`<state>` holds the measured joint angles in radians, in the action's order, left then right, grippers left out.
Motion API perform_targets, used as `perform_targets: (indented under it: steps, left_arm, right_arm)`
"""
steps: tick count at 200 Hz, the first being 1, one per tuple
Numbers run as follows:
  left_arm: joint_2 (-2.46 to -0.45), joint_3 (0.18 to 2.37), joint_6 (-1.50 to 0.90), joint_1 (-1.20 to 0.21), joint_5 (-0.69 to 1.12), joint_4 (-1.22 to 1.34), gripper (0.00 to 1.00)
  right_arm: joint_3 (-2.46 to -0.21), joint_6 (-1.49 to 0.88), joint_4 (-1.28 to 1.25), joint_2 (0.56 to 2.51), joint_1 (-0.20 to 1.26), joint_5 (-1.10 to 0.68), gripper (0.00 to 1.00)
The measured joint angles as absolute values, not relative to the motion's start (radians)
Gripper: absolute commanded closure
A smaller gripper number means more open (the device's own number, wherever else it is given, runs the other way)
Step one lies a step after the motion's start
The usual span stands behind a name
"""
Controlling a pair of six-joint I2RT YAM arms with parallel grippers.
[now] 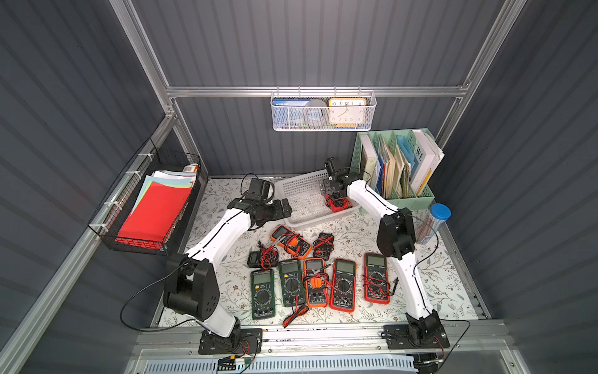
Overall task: Put the multimeter into the basket
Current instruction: Place the multimeter in the basket.
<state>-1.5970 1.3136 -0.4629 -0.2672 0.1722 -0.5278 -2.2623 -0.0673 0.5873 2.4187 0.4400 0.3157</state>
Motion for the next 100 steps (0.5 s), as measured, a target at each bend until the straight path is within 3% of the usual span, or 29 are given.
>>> perform_targets:
  steps: [100]
  left_arm:
    - [-1.597,1.334,-0.462,-0.293,0.172,-0.545,0.01]
  right_arm:
    - [-1.935,-0.261,0.537,1.99,0.44,0.229,0.02]
